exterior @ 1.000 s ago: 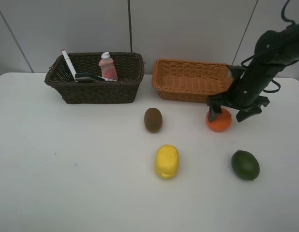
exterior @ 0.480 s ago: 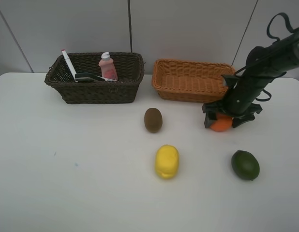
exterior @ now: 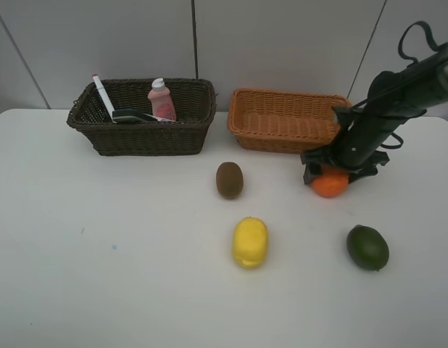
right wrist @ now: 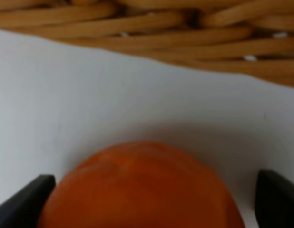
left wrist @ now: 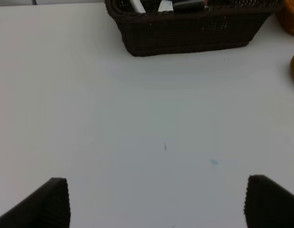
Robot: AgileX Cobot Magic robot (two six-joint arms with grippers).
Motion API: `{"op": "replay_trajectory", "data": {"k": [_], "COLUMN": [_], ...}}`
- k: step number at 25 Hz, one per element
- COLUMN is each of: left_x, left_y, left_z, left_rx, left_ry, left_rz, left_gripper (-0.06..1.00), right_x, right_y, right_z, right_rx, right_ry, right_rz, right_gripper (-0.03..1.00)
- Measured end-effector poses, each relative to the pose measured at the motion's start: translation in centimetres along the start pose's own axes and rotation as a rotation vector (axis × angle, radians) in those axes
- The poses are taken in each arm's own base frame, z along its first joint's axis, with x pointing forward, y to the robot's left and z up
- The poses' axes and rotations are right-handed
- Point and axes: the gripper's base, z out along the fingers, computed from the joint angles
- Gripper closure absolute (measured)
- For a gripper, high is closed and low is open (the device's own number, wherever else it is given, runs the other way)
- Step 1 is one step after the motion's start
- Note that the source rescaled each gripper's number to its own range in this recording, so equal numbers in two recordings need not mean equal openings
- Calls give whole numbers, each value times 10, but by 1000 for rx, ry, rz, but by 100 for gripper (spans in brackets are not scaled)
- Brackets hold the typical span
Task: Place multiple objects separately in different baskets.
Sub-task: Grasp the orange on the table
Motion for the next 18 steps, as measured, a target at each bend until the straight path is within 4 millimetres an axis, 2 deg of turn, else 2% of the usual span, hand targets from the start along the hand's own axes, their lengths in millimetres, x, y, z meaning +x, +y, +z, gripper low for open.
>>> {"op": "replay_trajectory", "data": {"k": [7, 8, 11, 18], "left_x": [0, 0, 0, 0], "left_y": [0, 0, 0, 0], "left_z": [0, 0, 0, 0], "left_rx": [0, 0, 0, 0], "left_ry": [0, 0, 0, 0], "left_rz": [0, 0, 0, 0], "left_gripper": [-1, -1, -1, -1], "right_x": [-3, -3, -2, 1], "right_y": [0, 0, -1, 0], "right_z": [3, 3, 3, -2], "right_rx": [2, 3, 6, 7], "right_ry": [-14, -14, -7, 62], "right_rz": [-4, -6, -11, -14], "right_gripper": [2, 8, 51, 51]}}
